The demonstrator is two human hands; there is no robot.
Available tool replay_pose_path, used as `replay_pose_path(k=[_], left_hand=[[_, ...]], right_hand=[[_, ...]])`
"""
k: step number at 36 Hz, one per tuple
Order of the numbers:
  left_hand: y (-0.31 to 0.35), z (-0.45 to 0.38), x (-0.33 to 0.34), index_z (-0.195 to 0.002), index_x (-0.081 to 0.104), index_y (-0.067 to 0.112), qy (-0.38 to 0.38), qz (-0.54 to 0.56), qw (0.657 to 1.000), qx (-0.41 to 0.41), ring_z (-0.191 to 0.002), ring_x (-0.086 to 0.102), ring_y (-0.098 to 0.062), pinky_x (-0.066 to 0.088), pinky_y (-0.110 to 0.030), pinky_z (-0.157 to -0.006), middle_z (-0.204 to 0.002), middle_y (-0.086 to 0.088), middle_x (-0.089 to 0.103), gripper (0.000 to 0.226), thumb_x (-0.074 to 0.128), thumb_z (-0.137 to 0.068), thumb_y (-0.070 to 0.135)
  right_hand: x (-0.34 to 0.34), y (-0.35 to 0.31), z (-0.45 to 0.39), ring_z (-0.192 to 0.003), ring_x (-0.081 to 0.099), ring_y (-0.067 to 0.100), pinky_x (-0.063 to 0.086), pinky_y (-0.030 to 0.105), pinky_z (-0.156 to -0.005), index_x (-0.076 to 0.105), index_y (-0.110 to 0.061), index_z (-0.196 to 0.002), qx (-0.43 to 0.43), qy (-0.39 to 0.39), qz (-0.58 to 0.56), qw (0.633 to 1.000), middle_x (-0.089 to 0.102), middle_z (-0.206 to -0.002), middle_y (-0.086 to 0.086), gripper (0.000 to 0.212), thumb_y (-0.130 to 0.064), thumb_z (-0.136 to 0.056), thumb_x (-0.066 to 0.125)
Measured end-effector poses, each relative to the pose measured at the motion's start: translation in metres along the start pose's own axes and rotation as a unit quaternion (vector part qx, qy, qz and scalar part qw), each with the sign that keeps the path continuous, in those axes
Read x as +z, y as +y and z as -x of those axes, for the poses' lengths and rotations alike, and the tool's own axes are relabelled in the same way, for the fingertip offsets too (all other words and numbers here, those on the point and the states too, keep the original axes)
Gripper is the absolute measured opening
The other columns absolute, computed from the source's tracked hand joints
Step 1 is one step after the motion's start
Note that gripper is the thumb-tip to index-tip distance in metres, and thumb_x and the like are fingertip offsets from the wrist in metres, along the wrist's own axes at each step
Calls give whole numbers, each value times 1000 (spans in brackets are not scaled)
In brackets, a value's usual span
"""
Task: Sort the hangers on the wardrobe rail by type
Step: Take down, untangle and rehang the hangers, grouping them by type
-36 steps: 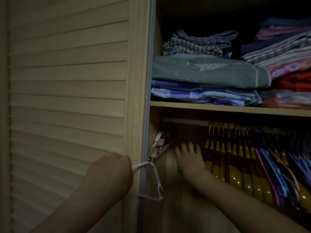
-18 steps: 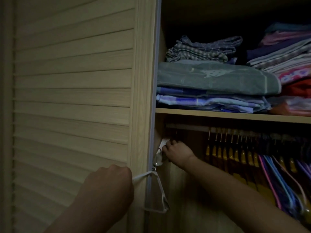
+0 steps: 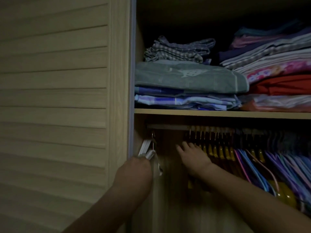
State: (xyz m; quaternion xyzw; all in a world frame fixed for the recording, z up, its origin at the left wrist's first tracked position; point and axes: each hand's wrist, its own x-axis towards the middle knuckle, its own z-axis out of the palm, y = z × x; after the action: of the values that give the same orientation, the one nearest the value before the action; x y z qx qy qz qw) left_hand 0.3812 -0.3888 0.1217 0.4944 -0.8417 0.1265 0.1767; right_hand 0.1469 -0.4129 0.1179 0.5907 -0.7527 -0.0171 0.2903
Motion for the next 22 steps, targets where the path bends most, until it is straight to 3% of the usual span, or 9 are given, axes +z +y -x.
replay_pose_path(k=[6, 13, 18, 22], left_hand=[[24, -62, 14, -137, 47, 5, 62, 39, 997, -3, -107, 63, -26, 38, -29, -73, -126, -12, 57, 35, 40, -103, 8], [35, -130, 43, -133, 54, 1, 78, -16, 997, -4, -103, 63, -29, 54, -36, -81, -120, -18, 59, 36, 40, -100, 6], [34, -142, 57, -134, 57, 7, 23, 45, 999, 0, -122, 56, -29, 42, -35, -103, -130, -16, 60, 37, 37, -104, 15], [23, -143, 79, -122, 64, 6, 9, 116, 993, -15, -112, 61, -33, 48, -38, -90, -121, -15, 64, 32, 45, -102, 21]], right_hand=[[-14, 9, 28, -143, 28, 23, 29, 38, -116, 17, -31, -154, 7, 60, -134, 989, 26, -156, 1, 87, -26, -86, 71], [-17, 33, 64, -140, 30, 21, 30, 36, -116, 31, -30, -149, 44, 15, -157, 986, 31, -152, -1, 66, -25, -91, 63], [-13, 53, 85, -140, 29, 18, 28, 35, -117, 31, -33, -148, 62, -3, -166, 984, 32, -150, -5, 62, -29, -93, 60], [-10, 64, 99, -138, 31, 18, 30, 36, -116, 39, -34, -142, 74, 4, -186, 980, 35, -148, -6, 54, -34, -92, 61]])
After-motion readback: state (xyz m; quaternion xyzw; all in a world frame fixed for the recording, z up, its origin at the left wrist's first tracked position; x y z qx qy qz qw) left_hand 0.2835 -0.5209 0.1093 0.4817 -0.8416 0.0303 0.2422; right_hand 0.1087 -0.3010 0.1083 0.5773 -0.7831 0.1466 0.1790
